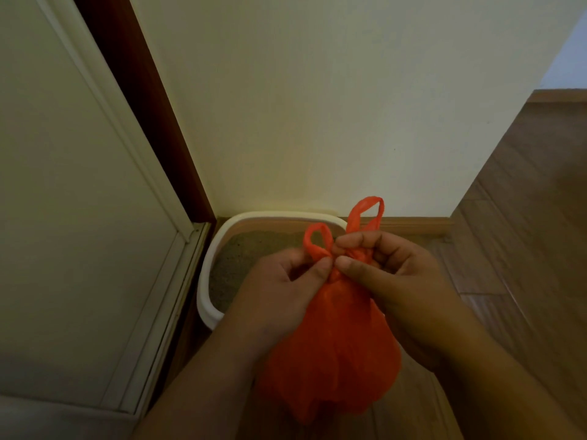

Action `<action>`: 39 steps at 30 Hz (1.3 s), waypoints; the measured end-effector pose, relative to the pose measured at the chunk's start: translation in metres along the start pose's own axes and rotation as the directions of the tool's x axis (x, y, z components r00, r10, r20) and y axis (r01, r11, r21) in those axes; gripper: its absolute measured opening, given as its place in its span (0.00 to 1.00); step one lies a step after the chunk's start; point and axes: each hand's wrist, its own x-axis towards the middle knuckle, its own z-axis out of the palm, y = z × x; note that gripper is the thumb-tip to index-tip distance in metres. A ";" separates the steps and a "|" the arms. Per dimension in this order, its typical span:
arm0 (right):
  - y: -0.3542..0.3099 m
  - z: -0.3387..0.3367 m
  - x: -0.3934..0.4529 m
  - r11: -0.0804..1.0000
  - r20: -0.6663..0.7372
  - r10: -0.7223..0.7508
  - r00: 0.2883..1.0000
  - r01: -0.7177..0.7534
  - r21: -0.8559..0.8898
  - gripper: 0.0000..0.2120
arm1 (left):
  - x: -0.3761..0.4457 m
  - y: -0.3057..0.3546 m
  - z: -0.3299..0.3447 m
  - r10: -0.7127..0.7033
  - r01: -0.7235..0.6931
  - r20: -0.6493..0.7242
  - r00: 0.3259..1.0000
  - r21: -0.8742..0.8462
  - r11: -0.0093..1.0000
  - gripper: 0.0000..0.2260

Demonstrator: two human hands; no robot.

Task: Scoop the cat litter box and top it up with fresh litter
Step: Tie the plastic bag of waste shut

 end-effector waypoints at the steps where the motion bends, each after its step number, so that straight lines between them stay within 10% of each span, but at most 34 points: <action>1: 0.000 0.000 0.000 1.000 -0.015 -0.014 1.000 0.014 0.001 0.09 | -0.002 0.002 0.002 0.012 -0.012 0.009 1.000 0.004 1.000 0.07; 9: -0.005 -0.002 0.002 0.992 -0.126 -0.078 0.989 0.065 -0.106 0.11 | -0.001 0.004 0.011 -0.091 0.064 -0.089 0.992 -0.269 0.961 0.13; 21: -0.007 -0.013 0.006 0.996 -0.252 0.020 0.968 0.003 0.091 0.11 | 0.012 0.002 0.005 -0.274 0.019 -0.192 0.942 -0.786 0.618 0.12; 31: -0.009 -0.023 0.008 0.993 -0.389 -0.018 0.921 0.061 0.099 0.18 | 0.017 0.003 -0.023 -0.209 -0.150 -0.371 0.905 -0.738 0.658 0.09; 36: -0.008 -0.012 -0.002 0.977 -0.118 -0.064 0.991 0.038 -0.212 0.09 | 0.007 0.014 -0.013 -0.089 -0.139 -0.255 0.963 -0.750 0.646 0.06; 39: -0.004 -0.009 -0.005 0.755 0.028 0.027 0.999 -0.002 -0.656 0.21 | 0.003 0.018 -0.007 0.014 -0.187 -0.229 0.973 -0.758 0.625 0.08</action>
